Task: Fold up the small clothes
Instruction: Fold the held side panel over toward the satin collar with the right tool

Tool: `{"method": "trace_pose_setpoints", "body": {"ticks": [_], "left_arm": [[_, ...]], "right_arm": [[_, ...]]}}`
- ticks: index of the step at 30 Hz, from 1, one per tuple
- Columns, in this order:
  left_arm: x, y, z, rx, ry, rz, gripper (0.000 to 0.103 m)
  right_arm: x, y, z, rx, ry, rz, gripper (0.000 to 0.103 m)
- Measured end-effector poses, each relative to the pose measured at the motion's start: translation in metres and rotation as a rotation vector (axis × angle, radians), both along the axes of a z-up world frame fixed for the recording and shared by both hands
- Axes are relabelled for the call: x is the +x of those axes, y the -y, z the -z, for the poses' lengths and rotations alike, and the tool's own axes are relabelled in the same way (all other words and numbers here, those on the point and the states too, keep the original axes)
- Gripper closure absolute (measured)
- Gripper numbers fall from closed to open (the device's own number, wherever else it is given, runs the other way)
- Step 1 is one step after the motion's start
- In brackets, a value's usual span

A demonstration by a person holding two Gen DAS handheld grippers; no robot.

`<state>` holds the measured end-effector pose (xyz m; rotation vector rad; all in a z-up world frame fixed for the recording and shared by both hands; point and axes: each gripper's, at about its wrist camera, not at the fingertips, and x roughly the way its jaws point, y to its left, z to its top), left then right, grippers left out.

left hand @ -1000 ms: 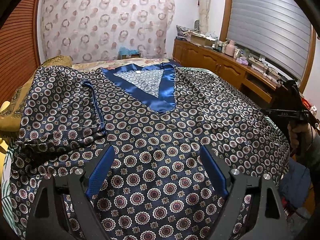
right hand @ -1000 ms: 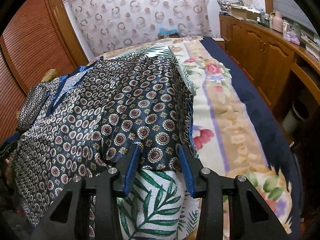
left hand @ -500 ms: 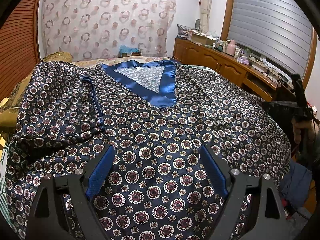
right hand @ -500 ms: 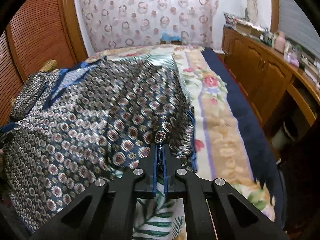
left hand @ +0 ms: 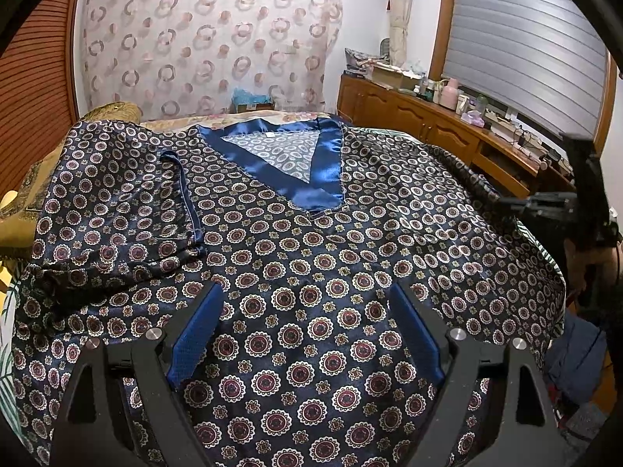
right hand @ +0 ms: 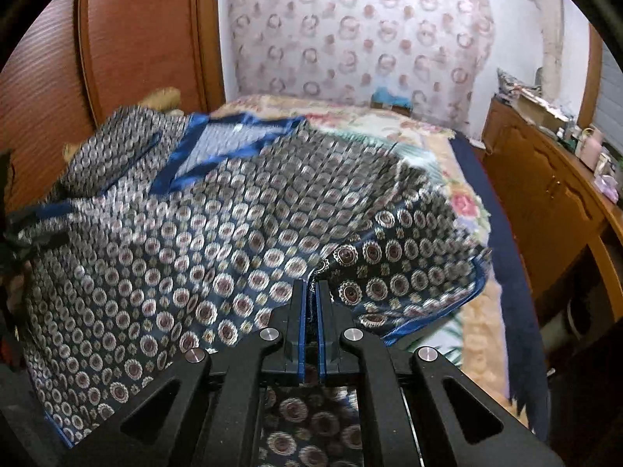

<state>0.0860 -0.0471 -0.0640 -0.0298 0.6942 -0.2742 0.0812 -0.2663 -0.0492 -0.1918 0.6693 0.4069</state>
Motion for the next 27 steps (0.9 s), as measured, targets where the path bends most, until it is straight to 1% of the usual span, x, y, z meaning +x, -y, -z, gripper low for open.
{"method": "trace_pose_setpoints", "body": {"ticks": [4, 8, 11, 12, 15, 17, 18, 20, 23, 25, 27], "left_arm": [[0.000, -0.001, -0.001, -0.003, 0.005, -0.002, 0.016], [-0.002, -0.002, -0.005, -0.004, 0.018, -0.005, 0.016], [-0.004, -0.002, -0.008, -0.004, 0.026, -0.005, 0.016], [-0.005, -0.002, -0.008, -0.004, 0.029, -0.005, 0.016], [-0.007, -0.001, -0.011, -0.005, 0.036, -0.001, 0.016], [-0.008, 0.001, -0.013, -0.004, 0.042, 0.003, 0.016], [-0.009, 0.003, -0.014, -0.002, 0.045, 0.006, 0.016], [-0.011, 0.005, -0.016, 0.003, 0.052, 0.011, 0.016], [-0.012, 0.007, -0.018, 0.008, 0.059, 0.016, 0.016], [-0.012, 0.008, -0.019, 0.007, 0.060, 0.020, 0.016], [-0.011, 0.010, -0.021, 0.005, 0.062, 0.026, 0.016]], "right_arm": [[0.009, -0.001, 0.008, 0.014, -0.034, -0.001, 0.099], [0.007, -0.001, 0.013, 0.013, -0.041, 0.010, 0.098], [0.000, 0.001, 0.009, 0.003, -0.046, 0.030, 0.090], [-0.004, 0.001, 0.004, 0.001, -0.040, 0.035, 0.089], [-0.016, 0.007, -0.013, 0.030, 0.018, 0.053, 0.081], [-0.021, 0.016, -0.026, 0.061, 0.046, 0.070, 0.069], [-0.023, 0.021, -0.031, 0.068, 0.060, 0.083, 0.066], [-0.023, 0.032, -0.039, 0.075, 0.083, 0.109, 0.058], [-0.014, 0.050, -0.041, 0.082, 0.082, 0.160, 0.055], [-0.004, 0.059, -0.035, 0.084, 0.058, 0.178, 0.054], [0.012, 0.066, -0.023, 0.083, 0.014, 0.194, 0.054]]}}
